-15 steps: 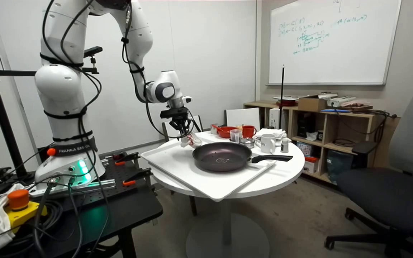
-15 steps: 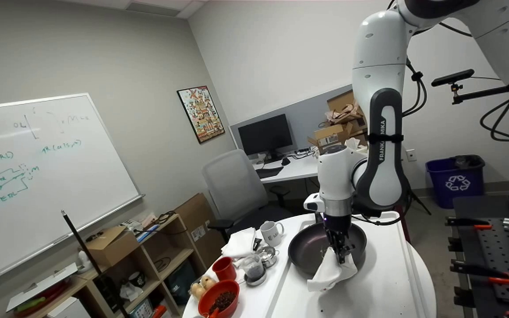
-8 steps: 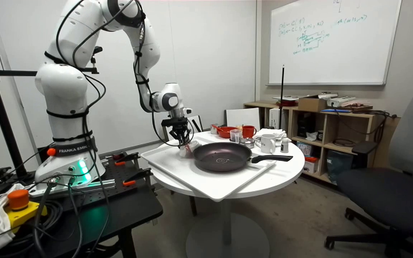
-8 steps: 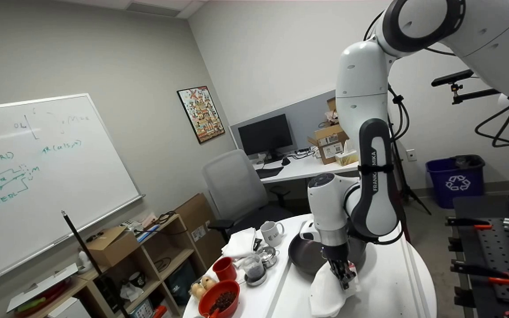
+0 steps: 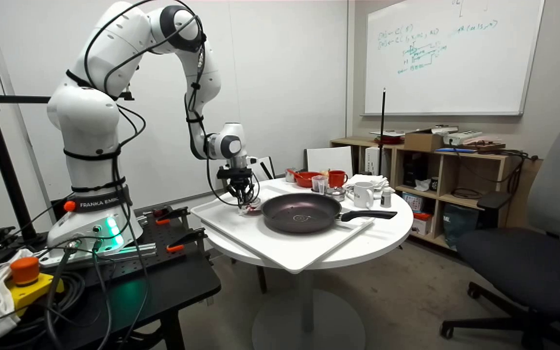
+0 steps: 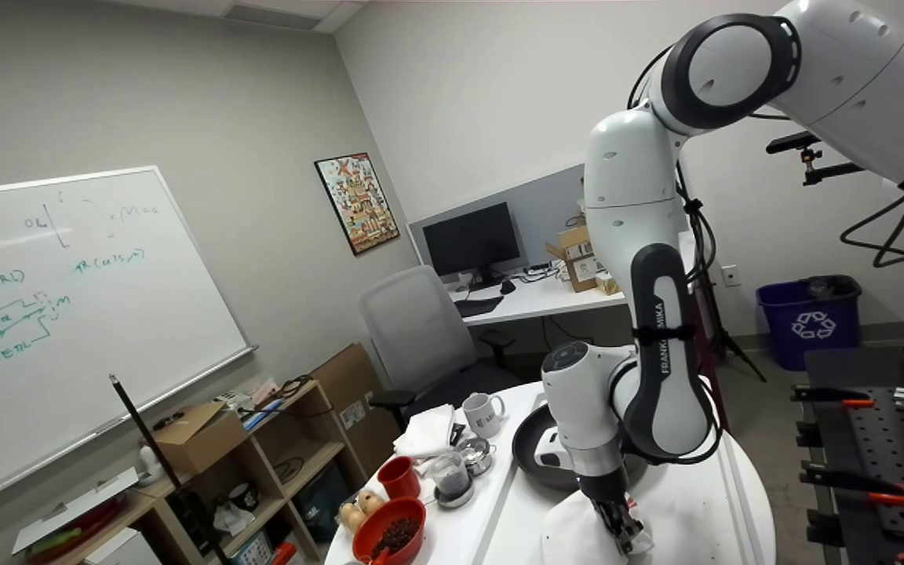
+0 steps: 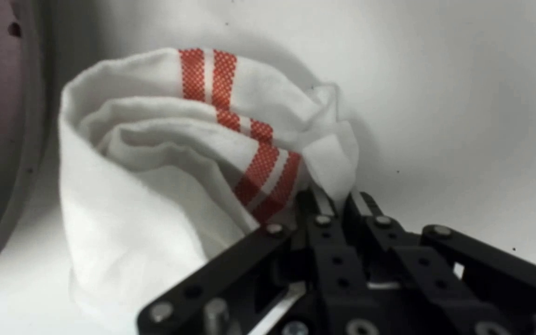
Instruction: Pick up the napkin from the table and wipe the pan
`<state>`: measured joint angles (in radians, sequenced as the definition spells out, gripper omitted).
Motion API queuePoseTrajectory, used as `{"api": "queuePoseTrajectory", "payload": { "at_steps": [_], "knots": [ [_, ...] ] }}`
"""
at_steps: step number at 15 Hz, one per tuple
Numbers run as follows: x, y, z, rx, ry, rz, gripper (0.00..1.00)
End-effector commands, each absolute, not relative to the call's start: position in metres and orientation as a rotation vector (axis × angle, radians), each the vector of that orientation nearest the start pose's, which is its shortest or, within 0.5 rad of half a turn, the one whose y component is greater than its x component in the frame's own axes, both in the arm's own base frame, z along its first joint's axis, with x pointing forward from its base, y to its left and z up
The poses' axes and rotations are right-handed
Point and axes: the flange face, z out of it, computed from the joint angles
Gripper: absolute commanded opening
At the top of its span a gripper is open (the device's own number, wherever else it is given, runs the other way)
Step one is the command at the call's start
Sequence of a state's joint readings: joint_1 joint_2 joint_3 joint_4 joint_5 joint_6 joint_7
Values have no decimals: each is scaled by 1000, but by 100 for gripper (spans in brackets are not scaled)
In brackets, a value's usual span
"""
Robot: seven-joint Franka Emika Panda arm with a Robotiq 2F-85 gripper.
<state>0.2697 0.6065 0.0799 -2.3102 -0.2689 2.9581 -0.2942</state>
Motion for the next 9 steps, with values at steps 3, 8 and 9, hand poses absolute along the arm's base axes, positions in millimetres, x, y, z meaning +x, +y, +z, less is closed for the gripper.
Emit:
{"api": "queuePoseTrajectory", "payload": {
  "at_steps": [3, 8, 9],
  "knots": [
    [469, 207, 87, -2822, -1380, -67, 3],
    [473, 205, 91, -2827, -1359, -76, 3],
    [473, 204, 92, -2827, -1356, -80, 3]
  ]
}}
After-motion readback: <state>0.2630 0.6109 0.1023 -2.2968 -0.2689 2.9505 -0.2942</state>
